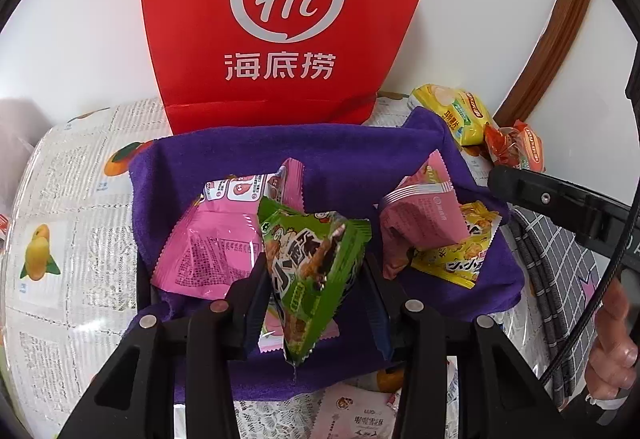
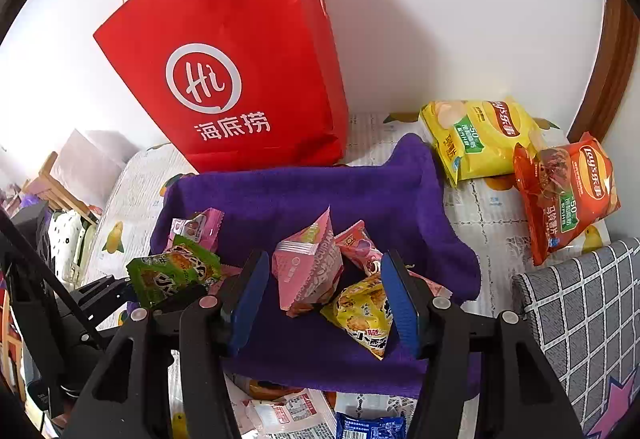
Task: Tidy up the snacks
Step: 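Lower the green chip bag onto the towel and open the left tool, then move both tools back to the packets on the bed beside the towel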
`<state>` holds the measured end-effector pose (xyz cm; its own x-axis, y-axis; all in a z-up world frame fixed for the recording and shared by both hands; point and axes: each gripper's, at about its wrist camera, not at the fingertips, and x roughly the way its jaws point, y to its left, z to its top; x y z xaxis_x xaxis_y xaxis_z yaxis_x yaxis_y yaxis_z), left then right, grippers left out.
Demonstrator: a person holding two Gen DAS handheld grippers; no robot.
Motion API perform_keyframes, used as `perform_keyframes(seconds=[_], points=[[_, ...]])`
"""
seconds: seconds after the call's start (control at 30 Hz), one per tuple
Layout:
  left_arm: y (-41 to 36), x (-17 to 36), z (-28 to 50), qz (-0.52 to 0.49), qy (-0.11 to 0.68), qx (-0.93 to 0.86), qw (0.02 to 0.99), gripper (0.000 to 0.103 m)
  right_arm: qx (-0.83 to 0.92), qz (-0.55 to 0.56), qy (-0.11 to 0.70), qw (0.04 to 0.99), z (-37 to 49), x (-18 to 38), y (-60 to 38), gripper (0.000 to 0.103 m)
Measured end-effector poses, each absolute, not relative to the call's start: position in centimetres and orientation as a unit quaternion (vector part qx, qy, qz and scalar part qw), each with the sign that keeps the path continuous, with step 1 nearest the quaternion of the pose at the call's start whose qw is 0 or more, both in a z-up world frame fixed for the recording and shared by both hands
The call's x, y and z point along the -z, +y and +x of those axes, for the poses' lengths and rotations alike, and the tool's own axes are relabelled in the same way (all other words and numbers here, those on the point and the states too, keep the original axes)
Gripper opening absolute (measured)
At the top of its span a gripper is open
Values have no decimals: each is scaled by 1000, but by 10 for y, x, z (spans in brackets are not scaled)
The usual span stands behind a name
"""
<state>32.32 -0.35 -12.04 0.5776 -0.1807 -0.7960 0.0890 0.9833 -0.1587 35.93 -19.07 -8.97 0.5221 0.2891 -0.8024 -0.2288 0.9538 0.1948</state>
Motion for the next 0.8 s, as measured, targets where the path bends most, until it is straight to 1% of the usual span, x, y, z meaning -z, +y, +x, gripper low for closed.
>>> perform_keyframes(seconds=[0.07, 0.13, 0.2, 0.3, 0.4, 0.53, 0.67, 0.8], points=[[-4, 122, 325, -51, 455, 77, 885, 43, -149, 32, 467, 871, 359, 90, -190, 58], [-5, 124, 325, -50, 458, 78, 884, 47, -149, 32, 469, 870, 360, 91, -189, 58], [-6, 125, 326, -52, 459, 83, 883, 54, -148, 31, 471, 869, 360, 92, -188, 58], [-8, 124, 325, -46, 458, 82, 884, 61, -150, 29, 473, 868, 360, 94, -187, 58], [-9, 122, 325, -43, 453, 79, 887, 65, -150, 26, 473, 868, 359, 95, -185, 58], [-5, 115, 324, -51, 442, 81, 892, 66, -150, 26, 472, 868, 358, 95, -185, 58], [4, 108, 321, -67, 428, 80, 898, 70, -149, 25, 473, 868, 358, 95, -184, 58], [17, 101, 318, -89, 418, 75, 901, 71, -150, 20, 473, 868, 357, 95, -181, 58]])
